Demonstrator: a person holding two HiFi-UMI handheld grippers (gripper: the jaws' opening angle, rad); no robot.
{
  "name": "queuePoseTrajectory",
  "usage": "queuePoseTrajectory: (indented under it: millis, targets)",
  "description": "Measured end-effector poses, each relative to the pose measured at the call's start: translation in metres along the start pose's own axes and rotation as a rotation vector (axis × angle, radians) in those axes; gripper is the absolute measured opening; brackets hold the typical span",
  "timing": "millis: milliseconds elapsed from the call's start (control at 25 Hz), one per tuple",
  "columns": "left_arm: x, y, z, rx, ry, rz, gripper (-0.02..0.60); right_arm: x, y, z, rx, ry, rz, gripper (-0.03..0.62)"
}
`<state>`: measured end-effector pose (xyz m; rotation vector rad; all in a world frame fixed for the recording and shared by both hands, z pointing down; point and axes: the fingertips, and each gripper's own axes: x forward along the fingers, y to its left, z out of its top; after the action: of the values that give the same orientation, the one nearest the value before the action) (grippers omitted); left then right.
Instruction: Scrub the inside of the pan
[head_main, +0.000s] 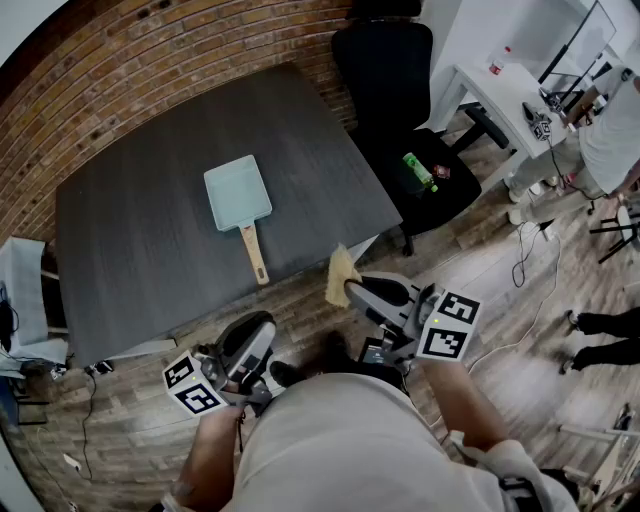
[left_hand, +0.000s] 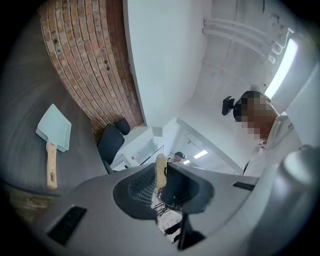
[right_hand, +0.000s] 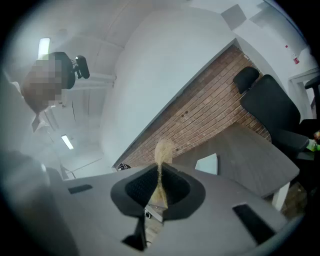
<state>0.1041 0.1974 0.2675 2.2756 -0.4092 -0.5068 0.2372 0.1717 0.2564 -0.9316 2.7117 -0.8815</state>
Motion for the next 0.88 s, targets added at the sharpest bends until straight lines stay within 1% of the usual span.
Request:
queuePoseTrajectory:
  millis: [240,360,680,880]
  targets:
    - [0.002,0.004,-0.003,0.001,-0.005,0.010,0.058,0.000,-0.003,-0.006,-0.009,0.023,0.006,0.031]
    - [0.002,0.009,-0.004,0.001,-0.018,0.031,0.058,0.001,-0.008,-0.008,-0.015,0.045,0.014,0.031]
    - [0.007,0.031,-0.004,-0.004,-0.100,0.145,0.071,0.004,-0.038,-0.005,-0.031,0.137,0.049,0.031]
    - [0.006,0.042,-0.014,-0.006,-0.160,0.229,0.080,0.014,-0.061,-0.009,-0.035,0.211,0.089,0.031]
